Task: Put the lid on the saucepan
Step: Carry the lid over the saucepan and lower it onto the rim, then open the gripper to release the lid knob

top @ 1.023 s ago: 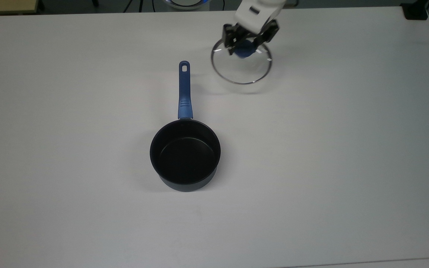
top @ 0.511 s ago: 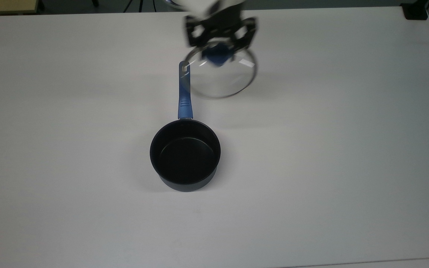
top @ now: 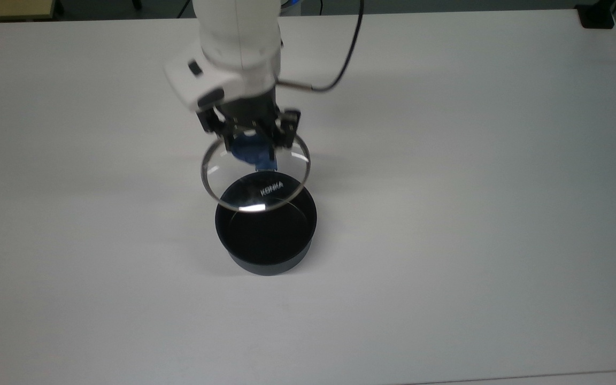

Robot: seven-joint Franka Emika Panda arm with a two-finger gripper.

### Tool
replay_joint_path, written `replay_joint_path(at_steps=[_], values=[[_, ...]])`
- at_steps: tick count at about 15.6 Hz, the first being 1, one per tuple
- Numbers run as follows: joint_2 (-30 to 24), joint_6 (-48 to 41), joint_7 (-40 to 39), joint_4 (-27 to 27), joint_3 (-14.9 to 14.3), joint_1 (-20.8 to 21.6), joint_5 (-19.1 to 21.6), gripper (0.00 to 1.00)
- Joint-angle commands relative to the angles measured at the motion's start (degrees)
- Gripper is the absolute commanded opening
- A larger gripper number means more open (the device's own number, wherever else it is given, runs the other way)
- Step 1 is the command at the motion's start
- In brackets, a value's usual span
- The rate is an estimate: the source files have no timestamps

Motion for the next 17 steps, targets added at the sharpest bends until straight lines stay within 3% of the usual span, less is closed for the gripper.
replay_joint_path(at_steps=[1,3,17], values=[[3.11,4.85,7.11,2.26,-3.92,4.19,-1.66,0.51],[4.6,5.74,7.92,2.26,-6.82,7.09,-1.67,0.51],[6.89,9.53,11.52,1.65,-7.01,8.33,-3.51,0.52]])
